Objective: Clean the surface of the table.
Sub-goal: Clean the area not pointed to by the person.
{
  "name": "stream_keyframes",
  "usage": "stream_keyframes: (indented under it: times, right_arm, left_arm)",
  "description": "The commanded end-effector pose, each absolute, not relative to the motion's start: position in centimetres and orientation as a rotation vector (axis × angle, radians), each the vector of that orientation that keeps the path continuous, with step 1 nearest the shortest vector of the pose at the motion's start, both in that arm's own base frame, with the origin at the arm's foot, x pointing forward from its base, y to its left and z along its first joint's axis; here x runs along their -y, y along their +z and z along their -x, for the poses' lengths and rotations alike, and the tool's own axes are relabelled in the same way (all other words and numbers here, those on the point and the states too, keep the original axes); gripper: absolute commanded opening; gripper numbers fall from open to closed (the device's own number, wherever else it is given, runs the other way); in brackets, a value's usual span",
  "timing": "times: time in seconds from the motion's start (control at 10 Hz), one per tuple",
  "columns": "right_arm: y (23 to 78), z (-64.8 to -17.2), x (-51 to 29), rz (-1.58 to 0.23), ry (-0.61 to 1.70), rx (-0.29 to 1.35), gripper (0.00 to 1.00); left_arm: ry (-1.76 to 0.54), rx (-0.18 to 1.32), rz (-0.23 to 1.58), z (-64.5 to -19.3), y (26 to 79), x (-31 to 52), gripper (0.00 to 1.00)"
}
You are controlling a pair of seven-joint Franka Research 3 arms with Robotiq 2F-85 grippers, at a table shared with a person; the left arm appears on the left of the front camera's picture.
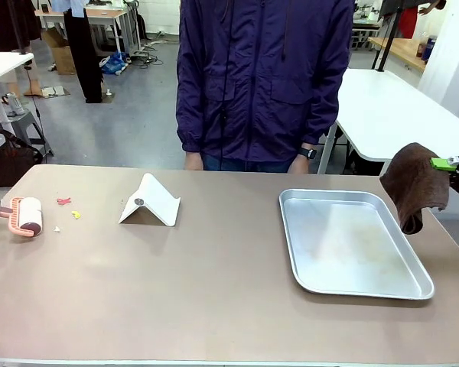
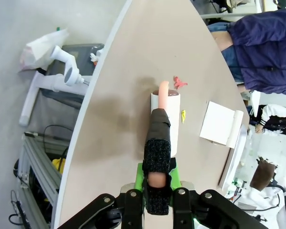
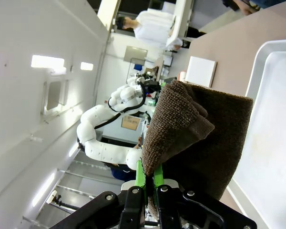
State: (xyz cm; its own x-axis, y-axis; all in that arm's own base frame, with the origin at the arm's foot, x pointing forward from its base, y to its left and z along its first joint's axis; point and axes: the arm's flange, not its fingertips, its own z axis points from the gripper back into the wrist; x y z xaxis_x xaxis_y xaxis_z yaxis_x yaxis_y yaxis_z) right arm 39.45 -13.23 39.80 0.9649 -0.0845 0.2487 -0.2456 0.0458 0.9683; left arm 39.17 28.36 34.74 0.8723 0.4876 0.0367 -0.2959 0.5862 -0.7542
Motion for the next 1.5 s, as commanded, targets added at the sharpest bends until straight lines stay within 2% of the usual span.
stream_keyframes:
  times: [0.0,0.6,1.4]
  right_arm:
    - [40.0,-39.5,13.2,-1.542,0.148,0.283,0.07]
    - [40.0,-39.5,13.2,-1.542,0.148,0.283,0.07]
    - [40.0,-39.5,13.2,-1.542,0.148,0.283,0.07]
  left_arm:
    - [0.480,0.186,0.815,-40.6,32.8,-27.4,0.02]
    - [0.439,0.133,0.860,-43.8,32.3,-22.7,0.02]
    - [0.350,0.155,0.940,-45.9,33.3,-17.5,0.02]
